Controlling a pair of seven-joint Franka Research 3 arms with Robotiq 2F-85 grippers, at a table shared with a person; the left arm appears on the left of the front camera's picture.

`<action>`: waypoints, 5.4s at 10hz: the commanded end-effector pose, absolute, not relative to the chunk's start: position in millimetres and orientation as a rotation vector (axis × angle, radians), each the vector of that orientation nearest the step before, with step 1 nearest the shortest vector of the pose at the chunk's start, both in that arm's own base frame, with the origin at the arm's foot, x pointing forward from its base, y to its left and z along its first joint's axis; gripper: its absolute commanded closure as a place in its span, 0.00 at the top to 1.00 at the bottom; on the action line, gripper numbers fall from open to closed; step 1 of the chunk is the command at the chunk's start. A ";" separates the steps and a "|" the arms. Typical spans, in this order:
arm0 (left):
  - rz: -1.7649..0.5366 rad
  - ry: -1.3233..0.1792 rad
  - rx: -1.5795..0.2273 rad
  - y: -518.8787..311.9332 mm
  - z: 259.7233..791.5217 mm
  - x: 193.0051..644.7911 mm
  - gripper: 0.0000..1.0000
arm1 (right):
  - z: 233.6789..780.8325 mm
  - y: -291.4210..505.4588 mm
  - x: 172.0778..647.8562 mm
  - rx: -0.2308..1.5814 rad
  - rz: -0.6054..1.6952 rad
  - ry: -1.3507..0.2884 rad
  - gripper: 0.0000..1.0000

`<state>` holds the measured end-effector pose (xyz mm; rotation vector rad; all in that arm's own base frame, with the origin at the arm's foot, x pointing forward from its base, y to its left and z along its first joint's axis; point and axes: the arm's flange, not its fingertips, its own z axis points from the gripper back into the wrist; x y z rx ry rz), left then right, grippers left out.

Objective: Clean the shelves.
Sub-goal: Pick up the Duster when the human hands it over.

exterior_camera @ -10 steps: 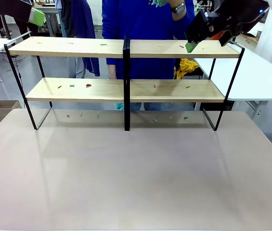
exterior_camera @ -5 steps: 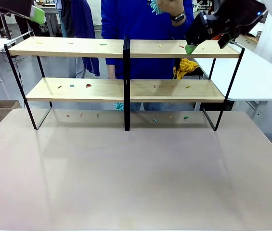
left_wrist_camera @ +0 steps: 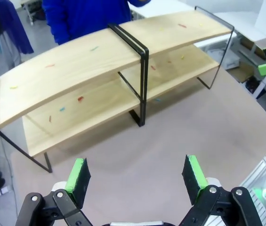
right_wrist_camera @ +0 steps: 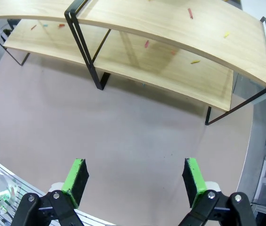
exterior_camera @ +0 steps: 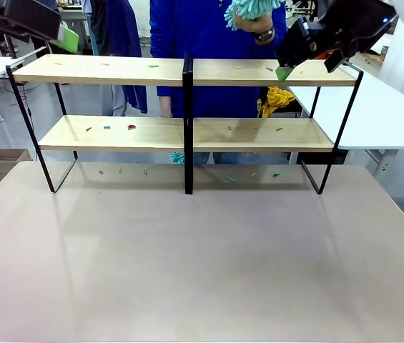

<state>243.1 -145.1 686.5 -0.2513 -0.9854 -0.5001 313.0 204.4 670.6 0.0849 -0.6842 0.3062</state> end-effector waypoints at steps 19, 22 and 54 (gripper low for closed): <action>-0.497 -0.955 -0.251 -145.7 685.5 246.4 1.00 | 677.2 179.3 213.2 0.207 0.371 -0.928 1.00; -0.497 -0.955 -0.251 -145.7 685.5 246.4 1.00 | 682.9 175.9 215.7 0.225 0.343 -0.992 1.00; -0.497 -0.955 -0.251 -145.7 685.5 246.4 1.00 | 679.8 94.0 553.7 0.928 -0.327 -0.372 1.00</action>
